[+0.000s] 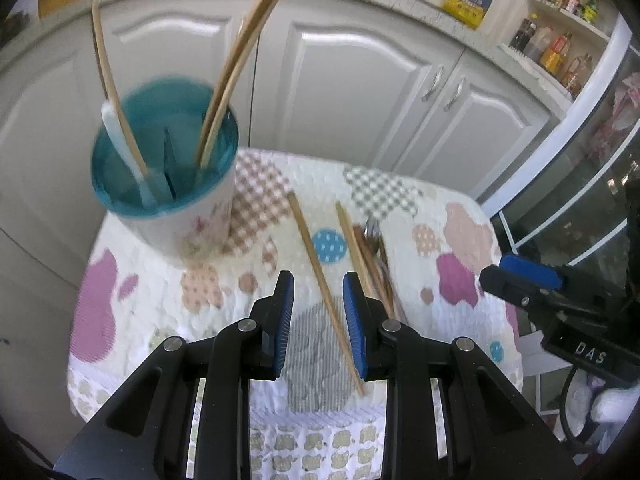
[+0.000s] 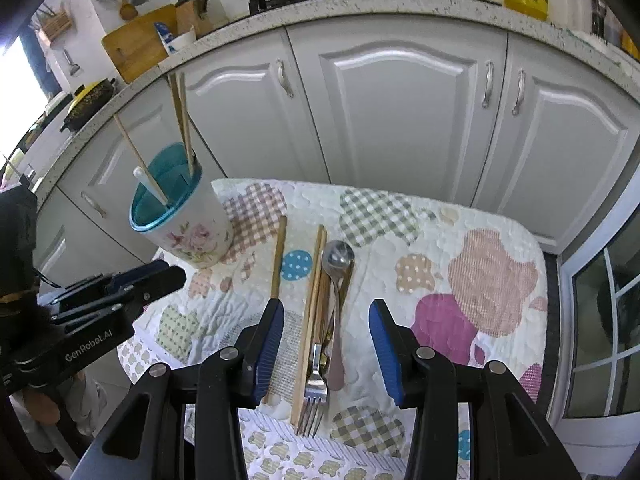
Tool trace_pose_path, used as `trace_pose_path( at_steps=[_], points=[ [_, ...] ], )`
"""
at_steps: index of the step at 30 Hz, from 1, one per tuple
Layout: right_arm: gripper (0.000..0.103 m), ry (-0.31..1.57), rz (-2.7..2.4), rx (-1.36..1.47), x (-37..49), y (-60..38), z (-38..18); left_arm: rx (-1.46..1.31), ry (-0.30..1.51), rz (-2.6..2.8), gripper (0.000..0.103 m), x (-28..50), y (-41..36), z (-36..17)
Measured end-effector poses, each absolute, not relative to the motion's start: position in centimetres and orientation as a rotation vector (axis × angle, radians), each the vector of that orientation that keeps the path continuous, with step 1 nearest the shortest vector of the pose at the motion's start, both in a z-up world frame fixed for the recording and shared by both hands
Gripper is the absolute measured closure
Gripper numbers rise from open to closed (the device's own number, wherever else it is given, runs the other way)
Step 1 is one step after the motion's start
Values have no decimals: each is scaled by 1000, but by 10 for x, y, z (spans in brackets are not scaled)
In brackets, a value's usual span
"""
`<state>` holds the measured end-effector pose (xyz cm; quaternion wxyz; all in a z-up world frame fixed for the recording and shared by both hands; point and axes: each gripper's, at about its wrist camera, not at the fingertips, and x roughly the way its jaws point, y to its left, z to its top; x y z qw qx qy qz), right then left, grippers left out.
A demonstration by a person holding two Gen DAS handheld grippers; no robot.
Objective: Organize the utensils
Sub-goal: 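Move both grippers back over the remaining utensils on the quilt, then grasp a wooden chopstick with the left gripper while the right gripper grasps the steel spoon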
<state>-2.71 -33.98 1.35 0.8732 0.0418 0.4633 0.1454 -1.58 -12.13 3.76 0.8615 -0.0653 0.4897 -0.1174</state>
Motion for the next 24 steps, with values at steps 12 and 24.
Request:
trace_pose_path(
  at_steps=[12, 24],
  points=[
    [60, 1069, 355, 130, 9, -340, -43, -156, 1135, -265, 79, -7, -125, -6],
    [60, 1142, 379, 52, 80, -310, -80, -162, 1170, -254, 79, 13, -123, -22]
  ],
)
